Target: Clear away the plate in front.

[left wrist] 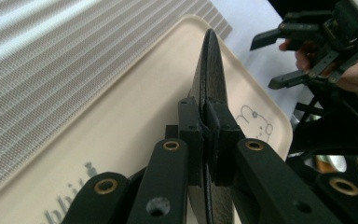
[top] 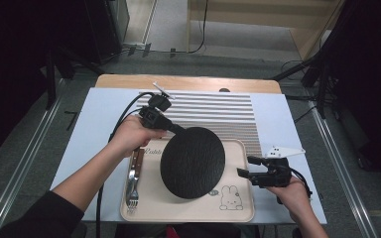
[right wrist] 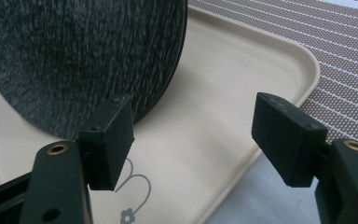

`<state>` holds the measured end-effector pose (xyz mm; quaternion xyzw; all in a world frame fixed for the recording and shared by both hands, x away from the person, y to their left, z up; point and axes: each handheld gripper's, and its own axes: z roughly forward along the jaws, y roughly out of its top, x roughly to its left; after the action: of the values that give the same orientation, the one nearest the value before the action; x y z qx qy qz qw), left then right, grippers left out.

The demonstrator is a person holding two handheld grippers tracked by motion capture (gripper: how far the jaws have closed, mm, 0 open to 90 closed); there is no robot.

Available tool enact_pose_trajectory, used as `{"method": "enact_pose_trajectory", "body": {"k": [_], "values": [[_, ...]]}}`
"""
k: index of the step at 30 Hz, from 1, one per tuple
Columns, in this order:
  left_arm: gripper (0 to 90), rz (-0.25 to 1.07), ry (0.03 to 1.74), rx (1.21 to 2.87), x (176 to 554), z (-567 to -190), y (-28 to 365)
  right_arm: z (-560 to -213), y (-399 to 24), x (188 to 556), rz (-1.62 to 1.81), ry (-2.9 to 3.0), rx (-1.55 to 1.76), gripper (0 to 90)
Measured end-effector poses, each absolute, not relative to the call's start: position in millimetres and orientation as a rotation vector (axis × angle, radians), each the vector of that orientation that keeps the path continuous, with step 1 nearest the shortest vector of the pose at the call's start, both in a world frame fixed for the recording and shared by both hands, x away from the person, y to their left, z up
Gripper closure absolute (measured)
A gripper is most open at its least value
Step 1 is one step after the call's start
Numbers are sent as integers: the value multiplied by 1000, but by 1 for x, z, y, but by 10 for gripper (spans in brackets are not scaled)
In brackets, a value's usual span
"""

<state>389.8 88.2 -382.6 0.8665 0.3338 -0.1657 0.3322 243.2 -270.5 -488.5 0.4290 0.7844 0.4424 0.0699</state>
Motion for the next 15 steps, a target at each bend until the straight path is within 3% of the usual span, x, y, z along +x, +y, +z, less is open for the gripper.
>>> {"method": "enact_pose_trajectory", "body": {"k": [9,15], "values": [[855,-350,874,2289,386,-413,97,-489,-270,243,1324,2364,1286,286],[849,-440,911,2200,388,-433,112,-490,-269,244,1322,2370,1280,286]]}}
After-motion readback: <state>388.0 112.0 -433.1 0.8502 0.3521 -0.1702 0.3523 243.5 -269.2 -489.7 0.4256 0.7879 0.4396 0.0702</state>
